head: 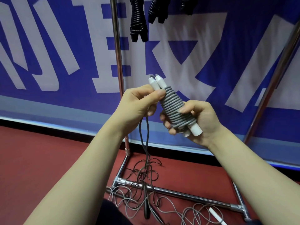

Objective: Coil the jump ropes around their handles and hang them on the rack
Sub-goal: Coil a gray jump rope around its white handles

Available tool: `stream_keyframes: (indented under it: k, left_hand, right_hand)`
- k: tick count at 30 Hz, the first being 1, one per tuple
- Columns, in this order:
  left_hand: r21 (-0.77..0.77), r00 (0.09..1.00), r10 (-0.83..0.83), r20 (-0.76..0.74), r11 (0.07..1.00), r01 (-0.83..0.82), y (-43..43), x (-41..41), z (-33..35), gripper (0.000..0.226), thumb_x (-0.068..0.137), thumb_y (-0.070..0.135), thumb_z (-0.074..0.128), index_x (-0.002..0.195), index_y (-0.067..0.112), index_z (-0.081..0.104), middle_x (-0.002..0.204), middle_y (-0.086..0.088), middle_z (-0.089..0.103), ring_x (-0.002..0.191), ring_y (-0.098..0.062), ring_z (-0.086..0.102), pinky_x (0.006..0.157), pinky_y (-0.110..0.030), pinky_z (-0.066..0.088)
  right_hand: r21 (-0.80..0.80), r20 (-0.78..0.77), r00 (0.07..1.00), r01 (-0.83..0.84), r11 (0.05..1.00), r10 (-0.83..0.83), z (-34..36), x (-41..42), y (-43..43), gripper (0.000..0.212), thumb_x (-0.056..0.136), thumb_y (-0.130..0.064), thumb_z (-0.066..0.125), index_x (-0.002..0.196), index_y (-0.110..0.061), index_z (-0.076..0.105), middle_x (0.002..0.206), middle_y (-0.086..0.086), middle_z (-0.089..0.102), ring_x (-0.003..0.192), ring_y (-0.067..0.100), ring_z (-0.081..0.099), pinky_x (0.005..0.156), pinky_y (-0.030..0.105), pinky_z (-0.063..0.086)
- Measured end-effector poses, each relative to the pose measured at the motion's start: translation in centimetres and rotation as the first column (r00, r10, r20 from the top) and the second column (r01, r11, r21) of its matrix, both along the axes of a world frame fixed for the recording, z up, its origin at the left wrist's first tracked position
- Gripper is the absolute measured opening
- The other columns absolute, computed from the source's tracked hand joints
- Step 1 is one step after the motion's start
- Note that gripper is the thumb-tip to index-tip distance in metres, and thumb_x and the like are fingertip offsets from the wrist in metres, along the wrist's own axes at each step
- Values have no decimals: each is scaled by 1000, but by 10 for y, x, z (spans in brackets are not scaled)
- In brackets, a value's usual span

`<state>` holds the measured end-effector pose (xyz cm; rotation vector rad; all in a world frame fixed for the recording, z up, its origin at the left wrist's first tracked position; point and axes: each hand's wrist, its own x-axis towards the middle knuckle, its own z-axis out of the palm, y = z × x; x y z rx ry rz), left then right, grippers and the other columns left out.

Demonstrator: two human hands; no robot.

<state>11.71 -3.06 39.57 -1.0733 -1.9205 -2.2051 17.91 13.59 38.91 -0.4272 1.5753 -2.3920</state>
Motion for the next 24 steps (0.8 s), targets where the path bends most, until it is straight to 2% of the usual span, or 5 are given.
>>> stream_keyframes:
  k: [5,10,12,18,24]
  left_hand:
    - [-10,982,179,62,984,-179,2,-4,-4,25,81,27,76,76,3,70,64,-7,53,48,-15,40,50,-25,35]
    - [-11,952,274,141,961,-275,18,-2,-8,22,88,21,72,71,7,67,45,1,50,43,-11,43,47,-19,38]
    - [-15,951,269,151,963,-270,23,1,-8,23,88,21,72,71,6,67,44,3,50,41,-10,44,47,-19,40]
    - [-106,982,159,99,983,-149,18,4,-8,24,88,25,71,67,13,69,49,-1,42,44,-12,35,45,-20,32]
    - [-158,997,-76,31,984,80,-1,-1,-3,21,96,18,57,89,5,71,60,-8,39,51,-12,31,49,-19,28]
  right_hand:
    - [506,-288,877,480,717,-384,4,-1,-10,51,81,-4,71,126,-14,47,97,21,69,66,18,61,60,34,51]
    - [638,-695,658,751,171,-290,-7,1,-18,82,77,-29,72,137,-49,20,111,-9,57,84,20,61,73,37,52]
    - [630,-736,624,773,70,-263,-11,0,-20,85,80,-31,70,140,-54,14,123,-10,50,94,25,59,76,39,50]
    - [614,-745,588,789,18,-316,-7,2,-13,76,72,-15,64,130,-53,32,95,-8,59,80,27,57,70,33,47]
    - [470,-489,728,683,558,-479,4,7,-5,78,60,12,61,105,-51,56,63,-9,55,48,8,46,42,23,41]
